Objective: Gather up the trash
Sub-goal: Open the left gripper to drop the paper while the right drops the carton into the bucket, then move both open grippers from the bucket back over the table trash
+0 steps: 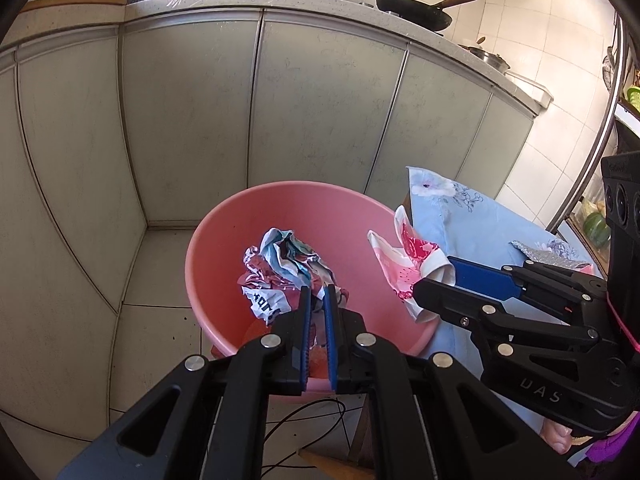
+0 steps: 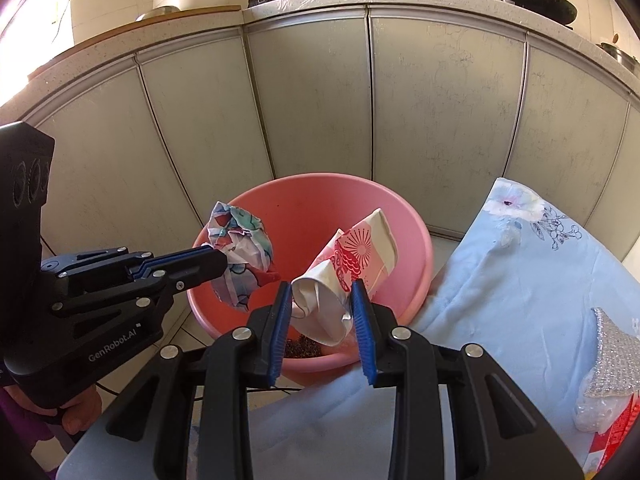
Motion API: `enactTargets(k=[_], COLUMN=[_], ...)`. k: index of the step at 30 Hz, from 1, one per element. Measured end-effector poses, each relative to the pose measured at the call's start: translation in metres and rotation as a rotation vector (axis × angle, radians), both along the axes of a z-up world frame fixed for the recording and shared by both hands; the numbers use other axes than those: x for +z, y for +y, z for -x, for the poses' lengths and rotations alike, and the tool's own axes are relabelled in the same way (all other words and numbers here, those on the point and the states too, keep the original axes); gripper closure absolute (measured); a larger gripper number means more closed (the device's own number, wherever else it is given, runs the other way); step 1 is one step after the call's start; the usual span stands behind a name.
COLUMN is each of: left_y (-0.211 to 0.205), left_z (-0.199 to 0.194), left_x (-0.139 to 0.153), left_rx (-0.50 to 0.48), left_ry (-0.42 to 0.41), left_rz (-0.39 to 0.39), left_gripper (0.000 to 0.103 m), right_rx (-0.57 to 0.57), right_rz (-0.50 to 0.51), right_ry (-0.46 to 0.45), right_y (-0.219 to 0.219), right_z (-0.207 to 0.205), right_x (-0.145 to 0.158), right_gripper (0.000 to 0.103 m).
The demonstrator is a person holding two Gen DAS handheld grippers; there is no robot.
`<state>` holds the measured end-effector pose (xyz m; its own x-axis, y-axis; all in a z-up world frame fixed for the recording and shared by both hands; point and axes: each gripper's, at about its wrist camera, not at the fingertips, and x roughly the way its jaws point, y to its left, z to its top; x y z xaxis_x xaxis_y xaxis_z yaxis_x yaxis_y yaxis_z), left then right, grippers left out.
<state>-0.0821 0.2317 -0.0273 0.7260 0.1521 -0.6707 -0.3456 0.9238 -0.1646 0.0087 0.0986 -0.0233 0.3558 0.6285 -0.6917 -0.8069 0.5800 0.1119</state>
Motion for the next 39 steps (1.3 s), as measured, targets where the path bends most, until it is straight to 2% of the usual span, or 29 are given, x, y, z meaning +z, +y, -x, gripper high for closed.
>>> enactTargets(k=[4,8,16,20,25,33,39], left_y=[-0.001,0.0,-0.002,-0.003,-0.005,-0.016,-0.031], left_z=[-0.001,-0.001,0.002,0.004,0.008,0.008,0.006], left_x=[-0.001,-0.001,0.002,0.004,0.009,0.017,0.02], left_rx=[0.012,0.025,0.026,0.025,0.028,0.005,-0.028], left_ry=[0.003,0.002,-0.002,0.001,-0.006,-0.012,-0.018], left_rz=[0.001,0.004,0.003,0.001,-0.003,-0.007,-0.008], left_gripper=[0.092,0.083,0.083,0.082,0.082,0.082,0.082], right_rx=[-0.003,-0.01,-0.014,0.0,0.0,-0.025,-0.068], right_rz=[0.001,0.007,0.003,-0.006,-0.019,-0.043,-0.008], right_ry=[0.017,0.038,0.051,0.045,0.034,-0.005,-0.059], right_y=[0.001,0.002,0.0,0.0,-0.005,-0.033,-0.061], right_z=[-0.002,-0.006,-0.007,-0.006,-0.003,0.006,0.014], right_x=[-0.003,-0.005,-0.005,-0.002,0.001,0.012,0.02], right_gripper=[0.072,0.072,0.071,0.064,0.064,0.064,0.064])
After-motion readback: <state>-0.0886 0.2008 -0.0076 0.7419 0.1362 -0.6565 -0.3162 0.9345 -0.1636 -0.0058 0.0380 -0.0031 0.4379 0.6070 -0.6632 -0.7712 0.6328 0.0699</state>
